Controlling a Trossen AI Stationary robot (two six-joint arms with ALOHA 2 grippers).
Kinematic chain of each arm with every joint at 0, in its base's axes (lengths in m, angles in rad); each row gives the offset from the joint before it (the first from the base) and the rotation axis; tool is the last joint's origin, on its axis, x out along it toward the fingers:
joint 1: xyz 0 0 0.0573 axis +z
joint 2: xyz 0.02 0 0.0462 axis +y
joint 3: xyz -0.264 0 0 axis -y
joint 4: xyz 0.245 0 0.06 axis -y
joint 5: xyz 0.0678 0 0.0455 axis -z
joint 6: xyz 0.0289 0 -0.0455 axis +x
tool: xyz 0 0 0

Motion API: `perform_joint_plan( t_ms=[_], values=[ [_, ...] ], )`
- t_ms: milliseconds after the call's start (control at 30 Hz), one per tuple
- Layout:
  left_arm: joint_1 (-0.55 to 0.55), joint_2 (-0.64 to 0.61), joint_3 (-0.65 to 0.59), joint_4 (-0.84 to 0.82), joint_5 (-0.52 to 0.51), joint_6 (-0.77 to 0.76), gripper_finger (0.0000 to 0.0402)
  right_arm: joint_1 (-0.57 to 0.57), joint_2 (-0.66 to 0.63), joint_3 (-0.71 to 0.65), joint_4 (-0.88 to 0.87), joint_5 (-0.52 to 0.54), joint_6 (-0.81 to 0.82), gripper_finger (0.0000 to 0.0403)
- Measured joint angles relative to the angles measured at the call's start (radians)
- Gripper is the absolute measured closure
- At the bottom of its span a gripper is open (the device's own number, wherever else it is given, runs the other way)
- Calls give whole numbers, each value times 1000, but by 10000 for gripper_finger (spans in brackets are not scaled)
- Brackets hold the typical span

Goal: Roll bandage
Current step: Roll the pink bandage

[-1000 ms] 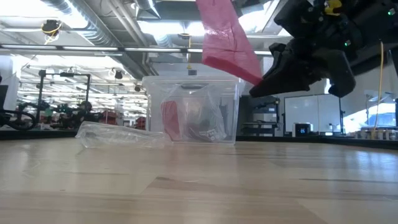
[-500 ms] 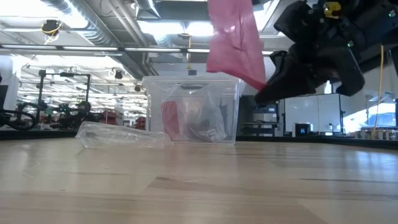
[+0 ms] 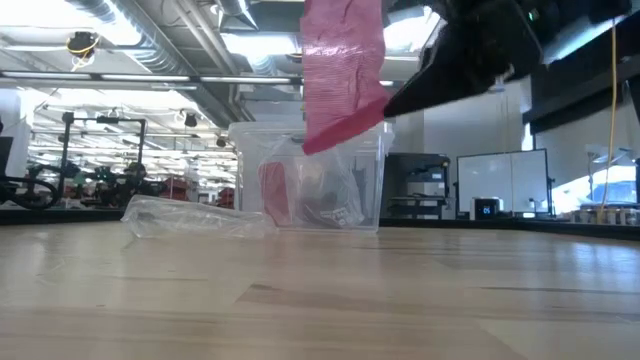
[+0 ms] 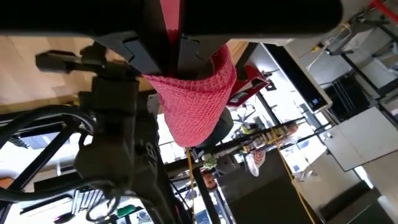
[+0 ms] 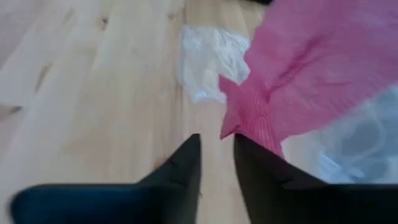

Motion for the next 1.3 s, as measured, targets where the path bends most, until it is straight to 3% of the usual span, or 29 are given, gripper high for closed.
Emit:
perform_joint_plan(
  t_ms=[233,333,433,533,633,733,933,1133,1300],
  values=[
    [-8,0,0,-25,0,-4,394,1,-138,195,-564,-33,75,196],
    [-8,0,0,-24,0,-7,394,1,-215,176,-620,-45,99,175],
    [-8,0,0,-3,36,-8,394,1,-286,74,-452,-52,92,167],
    [-8,0,0,6,85,-12,394,-8,-311,-75,-136,-70,91,167],
    [-8,0,0,36,107,-3,394,-17,-283,-217,195,-117,102,167],
    [-9,0,0,62,147,1,394,-27,-240,-306,382,-110,117,166],
    [0,1,0,75,168,-5,394,-35,-151,-335,589,-151,117,166],
    [9,9,0,102,165,-1,394,-47,-62,-335,665,-137,116,166],
    [5,9,0,137,173,28,394,-46,1,-334,789,-197,100,166]
  ],
)
